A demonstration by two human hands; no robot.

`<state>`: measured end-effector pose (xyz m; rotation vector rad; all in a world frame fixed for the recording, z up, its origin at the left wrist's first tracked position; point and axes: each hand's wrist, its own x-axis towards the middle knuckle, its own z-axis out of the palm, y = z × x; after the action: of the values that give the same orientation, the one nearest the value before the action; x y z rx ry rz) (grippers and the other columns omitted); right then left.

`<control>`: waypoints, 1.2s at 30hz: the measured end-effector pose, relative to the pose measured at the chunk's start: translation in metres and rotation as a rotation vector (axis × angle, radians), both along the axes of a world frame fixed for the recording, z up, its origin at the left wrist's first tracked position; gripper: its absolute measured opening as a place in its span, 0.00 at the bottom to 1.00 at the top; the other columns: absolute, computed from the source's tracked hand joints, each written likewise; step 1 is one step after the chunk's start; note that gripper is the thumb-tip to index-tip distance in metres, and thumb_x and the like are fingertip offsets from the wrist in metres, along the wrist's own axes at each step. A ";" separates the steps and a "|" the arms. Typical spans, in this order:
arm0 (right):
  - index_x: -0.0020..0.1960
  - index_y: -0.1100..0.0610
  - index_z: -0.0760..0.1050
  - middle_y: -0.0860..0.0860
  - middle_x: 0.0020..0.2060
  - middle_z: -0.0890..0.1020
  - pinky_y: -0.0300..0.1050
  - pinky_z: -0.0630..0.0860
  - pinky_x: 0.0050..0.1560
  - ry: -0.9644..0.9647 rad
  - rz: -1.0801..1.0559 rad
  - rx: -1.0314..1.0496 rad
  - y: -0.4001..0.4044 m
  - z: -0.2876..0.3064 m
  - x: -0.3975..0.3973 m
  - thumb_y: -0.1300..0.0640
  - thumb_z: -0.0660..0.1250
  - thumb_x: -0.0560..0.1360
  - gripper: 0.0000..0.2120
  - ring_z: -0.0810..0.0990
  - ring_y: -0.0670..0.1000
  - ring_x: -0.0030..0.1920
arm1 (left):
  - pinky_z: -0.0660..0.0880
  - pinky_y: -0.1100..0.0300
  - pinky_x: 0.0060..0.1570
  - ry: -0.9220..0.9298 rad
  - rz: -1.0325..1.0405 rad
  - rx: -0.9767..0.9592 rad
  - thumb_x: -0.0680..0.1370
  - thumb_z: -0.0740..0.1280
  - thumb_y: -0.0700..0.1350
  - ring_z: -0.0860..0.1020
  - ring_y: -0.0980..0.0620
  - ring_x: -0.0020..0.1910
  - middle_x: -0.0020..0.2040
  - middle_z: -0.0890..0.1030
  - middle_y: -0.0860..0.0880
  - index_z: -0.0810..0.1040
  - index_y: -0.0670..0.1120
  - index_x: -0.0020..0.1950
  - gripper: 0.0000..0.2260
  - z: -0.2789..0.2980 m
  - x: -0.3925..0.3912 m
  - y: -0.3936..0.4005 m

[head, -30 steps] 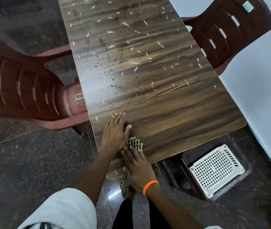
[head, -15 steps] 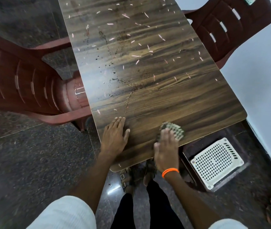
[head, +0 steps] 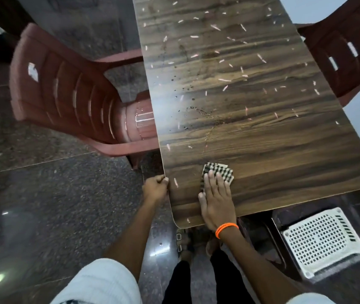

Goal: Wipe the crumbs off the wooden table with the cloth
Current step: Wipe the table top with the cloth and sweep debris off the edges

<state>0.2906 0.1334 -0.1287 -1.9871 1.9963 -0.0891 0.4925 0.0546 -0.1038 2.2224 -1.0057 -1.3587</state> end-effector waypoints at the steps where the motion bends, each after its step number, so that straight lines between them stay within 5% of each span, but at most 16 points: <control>1: 0.83 0.53 0.47 0.50 0.82 0.49 0.56 0.49 0.81 -0.009 0.075 -0.006 0.010 -0.002 0.010 0.46 0.52 0.83 0.31 0.45 0.53 0.82 | 0.77 0.51 0.61 0.028 0.045 0.021 0.78 0.70 0.42 0.82 0.44 0.58 0.57 0.85 0.43 0.84 0.43 0.60 0.12 -0.003 0.000 -0.001; 7: 0.83 0.53 0.46 0.49 0.83 0.47 0.56 0.51 0.78 -0.029 0.567 0.011 0.055 -0.007 0.034 0.45 0.51 0.84 0.31 0.46 0.53 0.82 | 0.81 0.49 0.54 0.237 0.243 0.109 0.77 0.70 0.36 0.83 0.43 0.53 0.56 0.84 0.37 0.83 0.37 0.60 0.12 -0.012 0.005 -0.009; 11: 0.83 0.51 0.49 0.47 0.82 0.49 0.53 0.50 0.79 -0.016 0.555 0.024 0.004 -0.001 0.049 0.45 0.51 0.84 0.30 0.45 0.49 0.82 | 0.77 0.47 0.54 0.421 0.301 0.169 0.80 0.66 0.33 0.79 0.45 0.48 0.54 0.83 0.35 0.78 0.33 0.64 0.13 -0.009 0.014 -0.015; 16: 0.83 0.49 0.47 0.44 0.82 0.48 0.53 0.49 0.80 0.005 0.376 0.036 -0.057 0.000 0.056 0.45 0.49 0.84 0.29 0.42 0.47 0.82 | 0.80 0.60 0.34 0.529 0.309 0.205 0.83 0.61 0.37 0.78 0.52 0.36 0.41 0.80 0.46 0.79 0.40 0.63 0.11 0.001 0.021 -0.032; 20: 0.83 0.50 0.44 0.46 0.82 0.46 0.53 0.47 0.81 -0.002 0.304 0.044 -0.038 -0.001 0.054 0.46 0.49 0.84 0.30 0.41 0.49 0.82 | 0.79 0.58 0.39 0.508 0.324 0.216 0.84 0.61 0.40 0.78 0.53 0.35 0.41 0.81 0.48 0.79 0.43 0.59 0.09 0.000 0.022 -0.034; 27: 0.83 0.53 0.47 0.49 0.82 0.48 0.57 0.52 0.77 -0.010 0.549 0.072 0.071 -0.009 0.051 0.45 0.50 0.84 0.30 0.47 0.53 0.82 | 0.81 0.54 0.44 0.604 0.403 0.272 0.83 0.62 0.52 0.82 0.49 0.44 0.46 0.84 0.45 0.80 0.41 0.53 0.15 -0.005 0.030 -0.032; 32: 0.83 0.50 0.46 0.45 0.82 0.48 0.54 0.50 0.79 -0.007 0.546 0.079 0.027 -0.003 0.062 0.45 0.49 0.85 0.29 0.46 0.49 0.82 | 0.81 0.55 0.43 0.598 0.366 0.285 0.82 0.62 0.58 0.83 0.47 0.46 0.46 0.85 0.45 0.84 0.42 0.49 0.21 -0.012 0.036 -0.037; 36: 0.83 0.49 0.47 0.45 0.82 0.49 0.53 0.49 0.80 -0.014 0.390 0.049 -0.047 -0.002 0.064 0.45 0.48 0.85 0.28 0.45 0.48 0.82 | 0.80 0.51 0.52 0.613 0.396 0.307 0.81 0.64 0.57 0.81 0.48 0.43 0.42 0.83 0.45 0.83 0.43 0.48 0.18 -0.018 0.031 -0.041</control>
<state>0.3550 0.0869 -0.1308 -2.2922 1.5508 0.0356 0.5238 0.0133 -0.1221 1.8448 -0.1444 -1.9023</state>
